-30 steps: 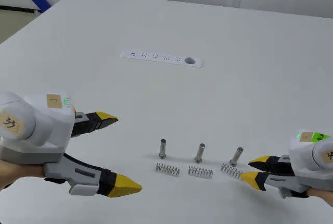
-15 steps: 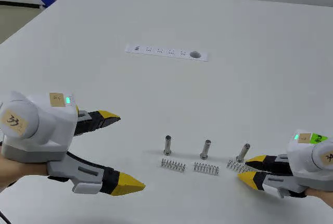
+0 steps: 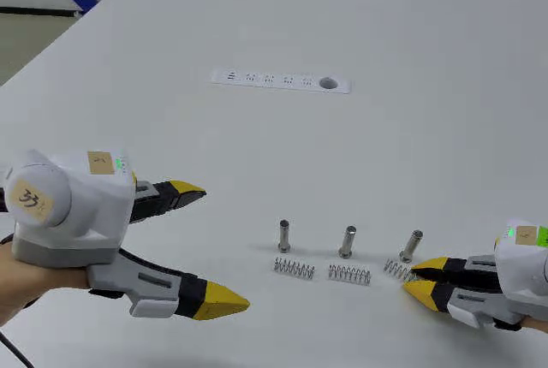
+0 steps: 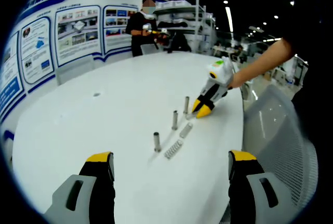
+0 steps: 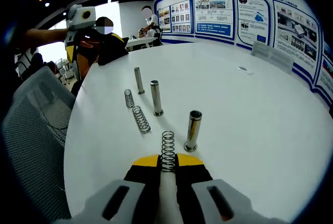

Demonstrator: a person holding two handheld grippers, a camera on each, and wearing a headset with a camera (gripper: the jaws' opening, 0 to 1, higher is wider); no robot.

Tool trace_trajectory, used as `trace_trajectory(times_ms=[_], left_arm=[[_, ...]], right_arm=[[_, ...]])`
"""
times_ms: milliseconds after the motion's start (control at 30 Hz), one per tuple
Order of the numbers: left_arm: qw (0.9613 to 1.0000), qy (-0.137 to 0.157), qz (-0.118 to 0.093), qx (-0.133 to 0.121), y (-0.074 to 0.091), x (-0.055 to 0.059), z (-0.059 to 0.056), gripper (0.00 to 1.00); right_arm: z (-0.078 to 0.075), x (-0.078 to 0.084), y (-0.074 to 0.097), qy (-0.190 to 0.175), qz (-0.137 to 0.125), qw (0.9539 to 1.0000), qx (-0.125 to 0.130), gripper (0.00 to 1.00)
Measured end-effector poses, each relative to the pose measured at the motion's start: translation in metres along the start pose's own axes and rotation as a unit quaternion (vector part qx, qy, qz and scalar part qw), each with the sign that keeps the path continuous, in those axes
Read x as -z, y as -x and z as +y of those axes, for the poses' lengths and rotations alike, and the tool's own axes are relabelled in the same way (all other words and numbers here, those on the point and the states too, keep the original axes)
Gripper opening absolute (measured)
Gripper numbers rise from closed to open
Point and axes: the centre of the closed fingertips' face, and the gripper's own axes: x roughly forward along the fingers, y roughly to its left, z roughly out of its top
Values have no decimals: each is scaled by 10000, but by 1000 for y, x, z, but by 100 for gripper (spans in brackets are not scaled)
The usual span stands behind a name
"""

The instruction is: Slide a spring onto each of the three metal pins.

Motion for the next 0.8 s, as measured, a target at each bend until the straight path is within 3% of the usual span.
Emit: trace_trajectory(times_ms=[67,233,567,667,800], left_arm=[[10000,-16,8,8,0,-1,-1,93],[10000,-14,22,21,0,-2,-3,93],[9998,-155,-142,25,6,-20,-1,90],[9996,-207,-176,54,4,-23,-3,89],[9993,-265,-195,153,-3,-26,-9,88]], right_arm=[[1,-1,0,260,-67,9996,15,12],[0,-2,1,143,-163,9998,48,11],[1,2,8,55,62,9997,228,11],[6,-4,16,123,53,9997,204,11],[10,-26,31,361,-57,9991,206,11]])
